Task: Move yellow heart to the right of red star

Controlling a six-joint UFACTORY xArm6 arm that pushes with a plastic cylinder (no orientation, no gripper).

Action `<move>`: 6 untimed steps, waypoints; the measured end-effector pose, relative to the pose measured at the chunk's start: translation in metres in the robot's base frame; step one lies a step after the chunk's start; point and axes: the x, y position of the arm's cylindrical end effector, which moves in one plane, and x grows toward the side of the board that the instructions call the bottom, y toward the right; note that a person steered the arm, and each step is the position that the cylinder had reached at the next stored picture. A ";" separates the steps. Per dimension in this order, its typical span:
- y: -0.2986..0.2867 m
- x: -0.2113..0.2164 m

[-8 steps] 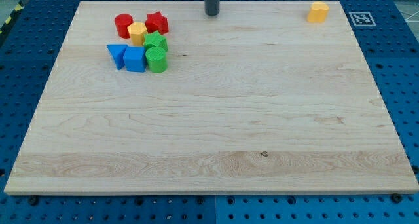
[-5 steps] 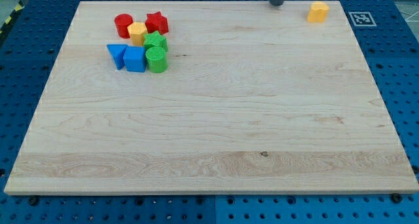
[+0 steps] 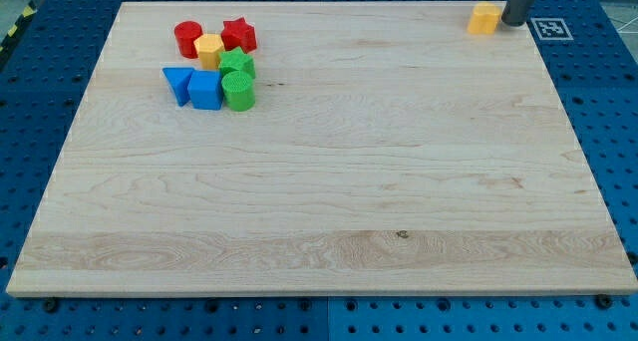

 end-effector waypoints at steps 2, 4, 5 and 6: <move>-0.030 -0.020; -0.060 0.008; -0.065 0.033; -0.063 0.033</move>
